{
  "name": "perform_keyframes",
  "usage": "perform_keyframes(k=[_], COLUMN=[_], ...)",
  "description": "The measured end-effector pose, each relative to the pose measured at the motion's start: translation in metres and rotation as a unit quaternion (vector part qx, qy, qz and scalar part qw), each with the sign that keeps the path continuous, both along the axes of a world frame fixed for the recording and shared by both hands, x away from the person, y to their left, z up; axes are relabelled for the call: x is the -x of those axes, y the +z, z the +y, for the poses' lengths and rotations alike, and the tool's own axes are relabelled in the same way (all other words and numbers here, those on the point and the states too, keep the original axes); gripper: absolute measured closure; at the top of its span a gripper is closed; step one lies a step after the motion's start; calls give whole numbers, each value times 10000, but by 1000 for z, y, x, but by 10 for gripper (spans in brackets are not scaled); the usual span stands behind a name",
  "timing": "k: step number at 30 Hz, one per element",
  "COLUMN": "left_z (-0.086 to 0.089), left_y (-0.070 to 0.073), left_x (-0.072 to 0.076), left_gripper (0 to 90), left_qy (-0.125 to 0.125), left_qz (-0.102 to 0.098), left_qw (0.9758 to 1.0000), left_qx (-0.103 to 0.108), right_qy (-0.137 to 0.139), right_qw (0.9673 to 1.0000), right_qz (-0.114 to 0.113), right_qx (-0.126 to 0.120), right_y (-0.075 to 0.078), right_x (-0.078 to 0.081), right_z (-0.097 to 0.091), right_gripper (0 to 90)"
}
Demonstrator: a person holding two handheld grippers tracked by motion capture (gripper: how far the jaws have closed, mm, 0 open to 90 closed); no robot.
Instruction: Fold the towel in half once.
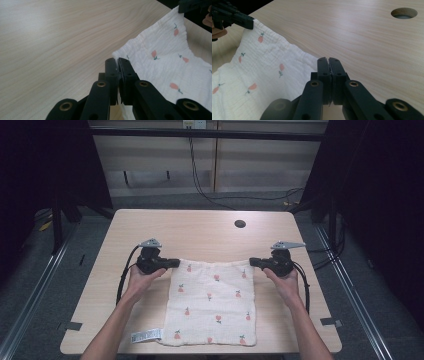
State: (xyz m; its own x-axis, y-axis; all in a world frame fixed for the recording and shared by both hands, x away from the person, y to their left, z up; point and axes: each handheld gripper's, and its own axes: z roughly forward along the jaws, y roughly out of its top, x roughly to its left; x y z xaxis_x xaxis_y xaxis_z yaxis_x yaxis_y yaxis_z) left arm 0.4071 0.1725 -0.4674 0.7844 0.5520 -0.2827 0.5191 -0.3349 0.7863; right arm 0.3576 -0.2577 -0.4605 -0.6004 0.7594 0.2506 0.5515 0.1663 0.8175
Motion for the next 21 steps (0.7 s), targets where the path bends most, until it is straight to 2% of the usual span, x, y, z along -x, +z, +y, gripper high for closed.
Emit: perform_keyframes(k=[1,6,13,17,21], left_z=[1,1,4,4,2], left_y=[5,11,18,23,27], left_x=[3,7,2,-3,-7], left_gripper=[868,867,867,867,867], left_qy=[-18,-58,-21,77,90], left_qz=[-54,-191,-286,-293,-321], left_qw=[10000,9998,9996,9995,9993], left_qx=[39,18,70,125,174], right_qy=[21,-66,-145,-137,-138], right_qw=[10000,9998,9996,9996,9995], right_qz=[-31,-150,-251,-246,-295], right_qx=[-2,-77,-38,54,-26], right_y=[2,11,30,35,38], right_x=[0,1,-5,-11,-13], right_z=[0,-4,-9,-8,-6], right_gripper=[884,884,884,884,885])
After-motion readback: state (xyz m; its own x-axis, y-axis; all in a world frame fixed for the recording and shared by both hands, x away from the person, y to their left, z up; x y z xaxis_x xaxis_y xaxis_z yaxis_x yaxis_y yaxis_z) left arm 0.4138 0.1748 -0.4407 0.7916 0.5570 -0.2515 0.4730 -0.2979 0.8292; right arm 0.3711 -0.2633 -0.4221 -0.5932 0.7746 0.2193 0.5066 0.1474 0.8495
